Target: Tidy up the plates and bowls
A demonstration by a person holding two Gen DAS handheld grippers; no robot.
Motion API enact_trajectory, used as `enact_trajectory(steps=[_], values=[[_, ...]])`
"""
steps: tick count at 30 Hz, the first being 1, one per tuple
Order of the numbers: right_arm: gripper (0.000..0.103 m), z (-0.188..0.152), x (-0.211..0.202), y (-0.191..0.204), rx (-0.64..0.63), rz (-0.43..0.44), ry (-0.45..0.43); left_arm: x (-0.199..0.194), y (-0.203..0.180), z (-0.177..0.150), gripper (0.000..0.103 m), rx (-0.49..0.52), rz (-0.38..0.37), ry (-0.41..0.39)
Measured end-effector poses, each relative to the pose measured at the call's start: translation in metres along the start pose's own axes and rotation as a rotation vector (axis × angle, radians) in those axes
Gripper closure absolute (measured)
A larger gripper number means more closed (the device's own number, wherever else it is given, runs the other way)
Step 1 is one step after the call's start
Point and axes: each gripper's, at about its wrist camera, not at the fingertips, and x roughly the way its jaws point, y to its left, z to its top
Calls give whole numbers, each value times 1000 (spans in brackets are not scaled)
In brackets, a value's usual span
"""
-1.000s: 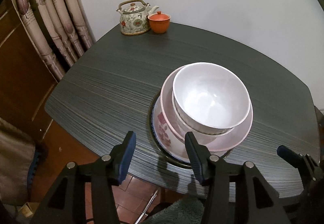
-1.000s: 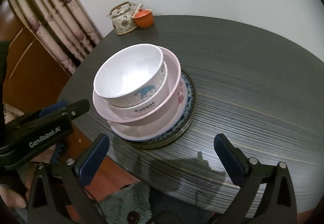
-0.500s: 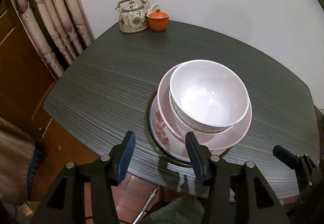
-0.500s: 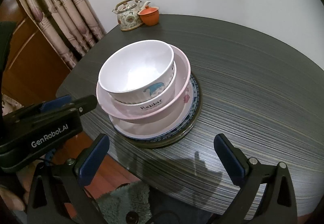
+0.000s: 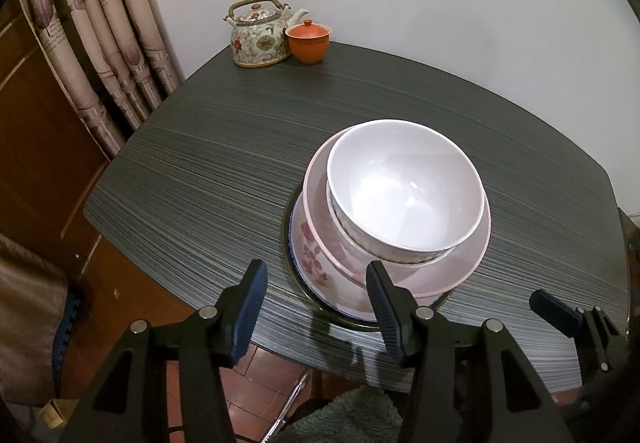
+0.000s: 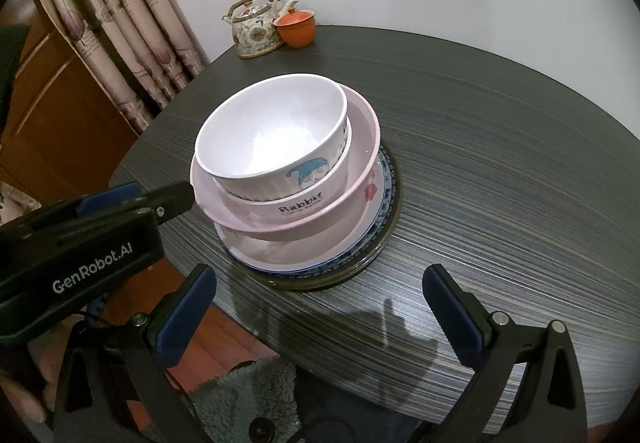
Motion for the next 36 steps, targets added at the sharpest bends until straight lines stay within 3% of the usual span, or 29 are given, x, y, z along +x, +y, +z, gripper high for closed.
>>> enact_trajectory(steps=[36], values=[[1, -2, 9, 4, 0, 7, 29, 10, 3, -2, 50, -24, -35, 19]])
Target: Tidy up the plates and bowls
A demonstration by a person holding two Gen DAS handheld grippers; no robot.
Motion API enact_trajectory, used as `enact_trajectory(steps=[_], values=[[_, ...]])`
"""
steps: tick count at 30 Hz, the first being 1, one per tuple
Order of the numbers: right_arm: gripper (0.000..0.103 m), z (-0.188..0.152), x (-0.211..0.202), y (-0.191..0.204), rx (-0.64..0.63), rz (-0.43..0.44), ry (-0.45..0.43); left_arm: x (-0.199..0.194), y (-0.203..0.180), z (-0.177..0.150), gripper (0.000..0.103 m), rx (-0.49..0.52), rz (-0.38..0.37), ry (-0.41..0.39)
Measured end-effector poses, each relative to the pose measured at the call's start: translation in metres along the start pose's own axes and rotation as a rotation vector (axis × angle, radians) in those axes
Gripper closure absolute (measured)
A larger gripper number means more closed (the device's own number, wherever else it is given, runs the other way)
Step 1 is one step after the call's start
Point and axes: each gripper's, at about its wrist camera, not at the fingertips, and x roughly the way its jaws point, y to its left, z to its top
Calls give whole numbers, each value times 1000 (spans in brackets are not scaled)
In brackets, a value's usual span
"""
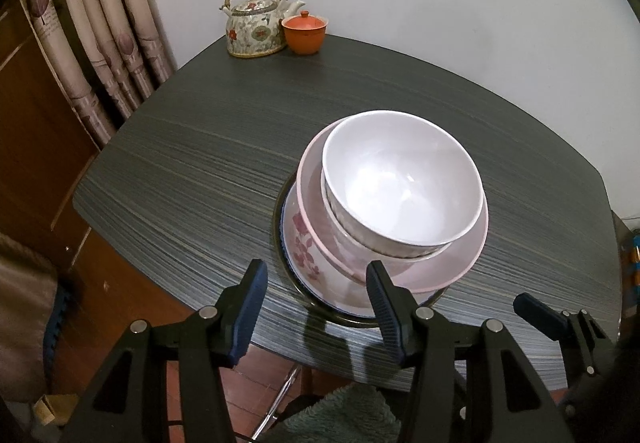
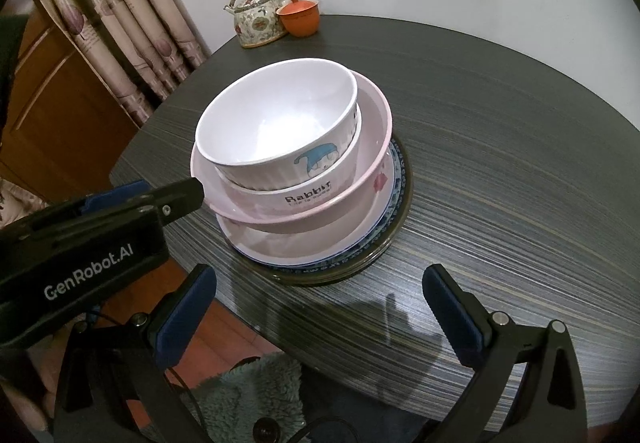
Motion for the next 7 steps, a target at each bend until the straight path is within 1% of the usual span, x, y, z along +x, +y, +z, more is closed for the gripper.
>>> enact_trajectory(steps=[7], values=[[1, 0, 0, 0, -3, -1, 1, -1, -1, 0, 50, 1, -3, -1]])
